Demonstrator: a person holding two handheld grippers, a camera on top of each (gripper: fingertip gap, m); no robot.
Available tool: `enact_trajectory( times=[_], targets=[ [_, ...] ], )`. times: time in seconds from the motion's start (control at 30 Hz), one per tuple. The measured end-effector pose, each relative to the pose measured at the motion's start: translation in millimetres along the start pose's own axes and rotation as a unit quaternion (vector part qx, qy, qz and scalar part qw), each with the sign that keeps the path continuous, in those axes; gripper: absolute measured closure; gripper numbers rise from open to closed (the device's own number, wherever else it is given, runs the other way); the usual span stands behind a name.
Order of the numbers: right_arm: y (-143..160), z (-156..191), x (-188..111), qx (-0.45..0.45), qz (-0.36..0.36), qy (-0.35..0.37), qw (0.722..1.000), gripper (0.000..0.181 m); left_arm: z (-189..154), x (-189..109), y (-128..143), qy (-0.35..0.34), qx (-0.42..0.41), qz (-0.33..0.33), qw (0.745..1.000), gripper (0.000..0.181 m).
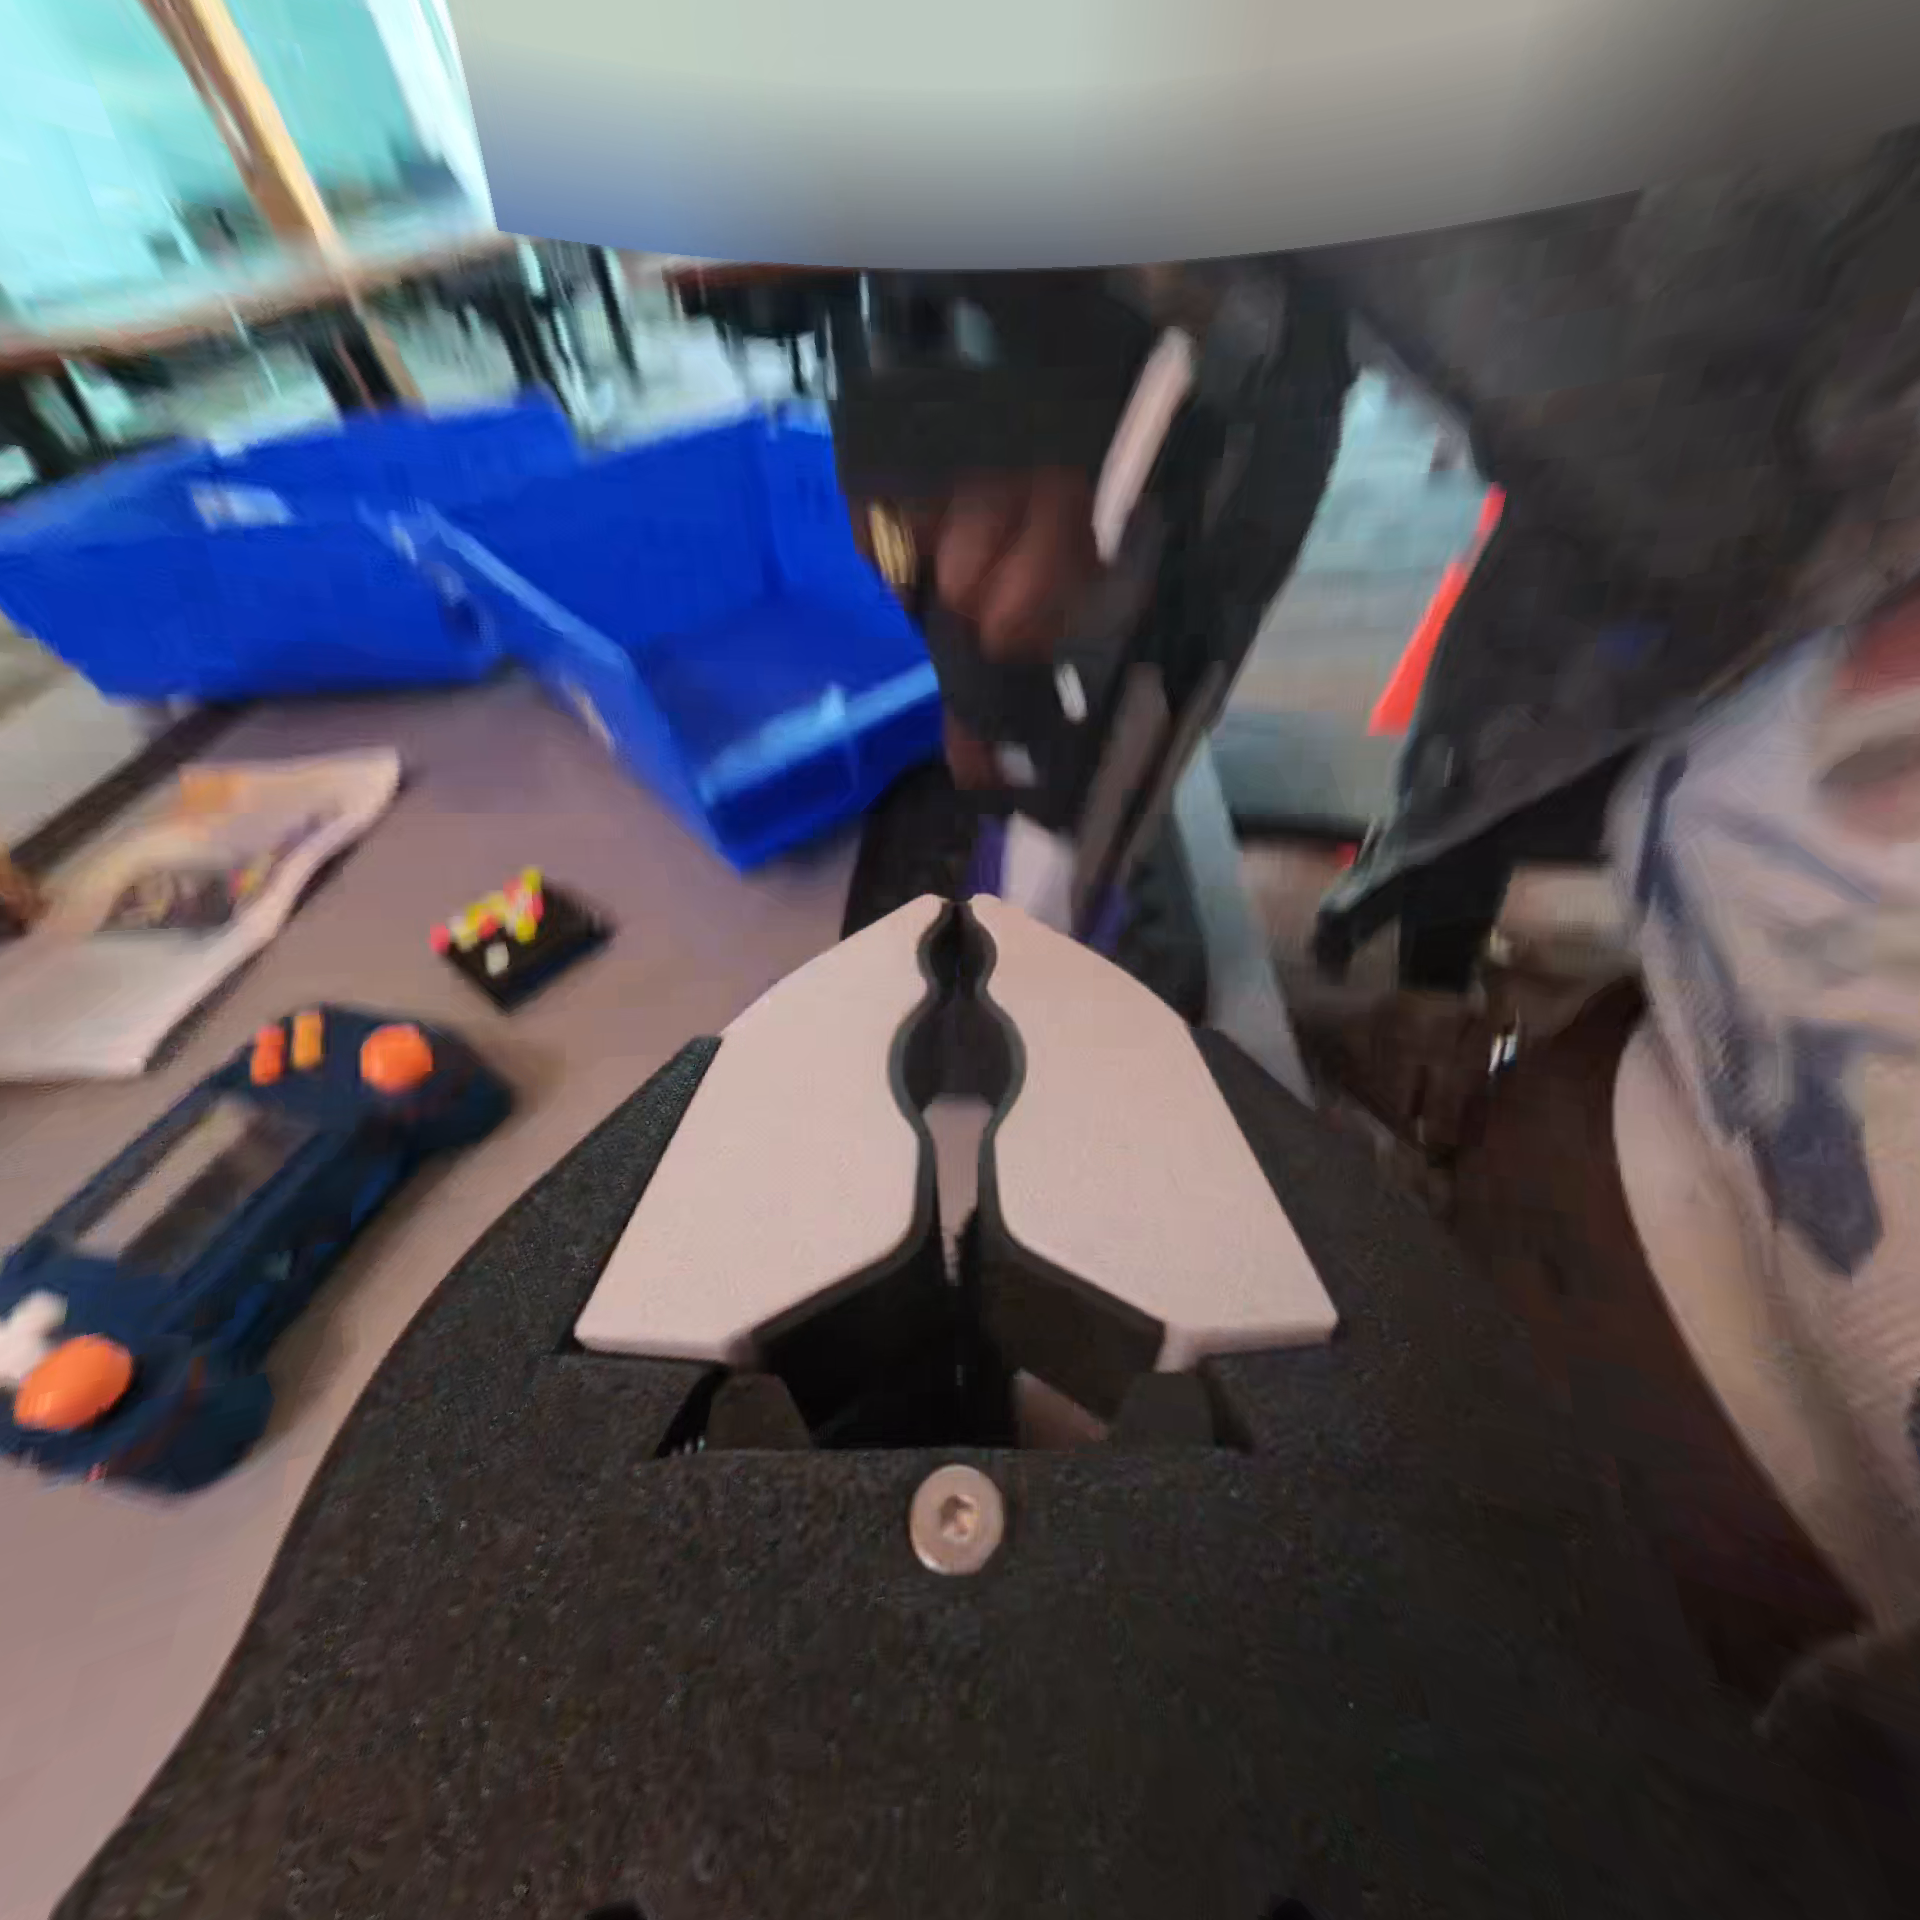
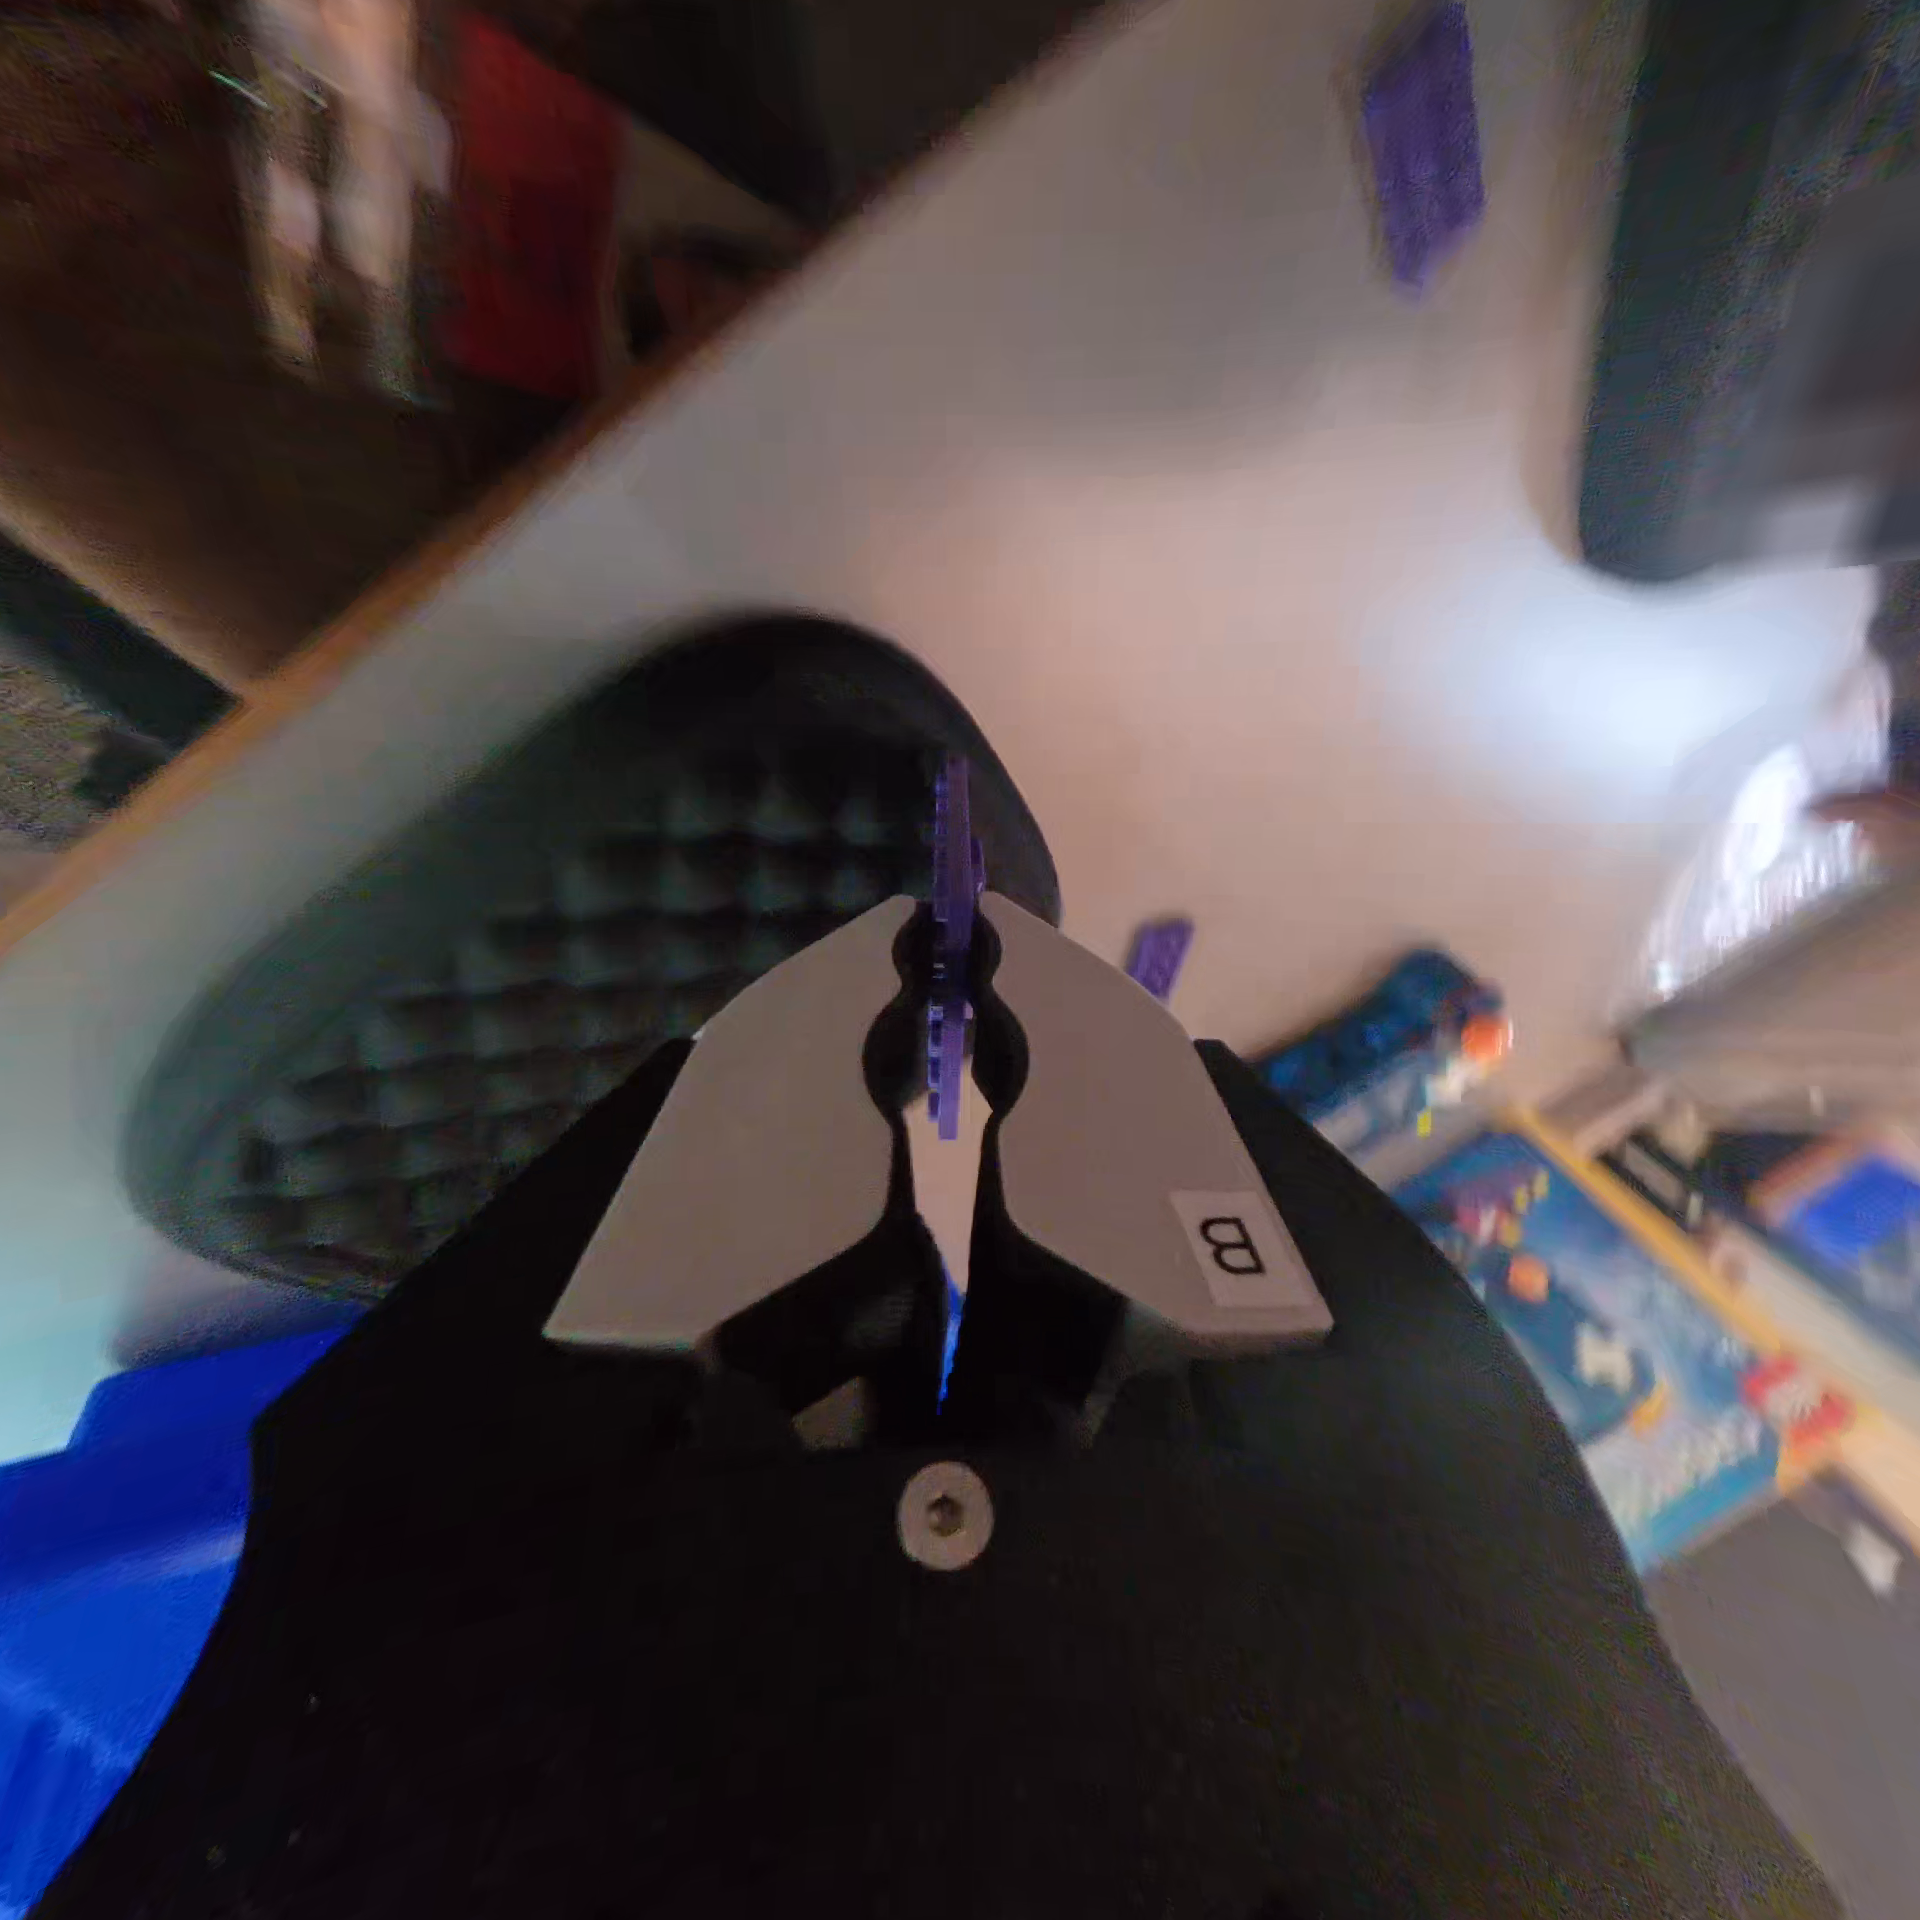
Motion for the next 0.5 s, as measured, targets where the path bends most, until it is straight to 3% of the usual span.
enact_trajectory(
  times=[0.07, 0.17, 0.3, 0.5],
  targets=[
    [14, -8, -10, 0.048, -0.030, 0.064, 0.996, 0.176, 2, 5, 17, 0.022, -0.026, 0.058, 0.998, 0.178],
    [7, -11, -21, -0.035, -0.039, 0.139, 0.989, 0.176, 0, 14, 19, 0.069, -0.057, 0.052, 0.995, 0.151],
    [-5, -17, -30, -0.088, -0.052, 0.144, 0.984, 0.176, -4, 27, 18, 0.105, -0.032, 0.064, 0.992, 0.152],
    [-16, -14, -34, -0.133, -0.076, 0.087, 0.984, 0.176, -10, 42, 21, 0.123, 0.046, 0.117, 0.984, 0.142]
  ],
)
Point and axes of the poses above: each gripper's, where its closed fingertips meet, x out along the fingers, y out of its underside, z = x × y across the jaws, the point moved 7 cm from there along -x, back along the fingers, and after that the axes turned 1 degree about x, right-handed, at the moved point
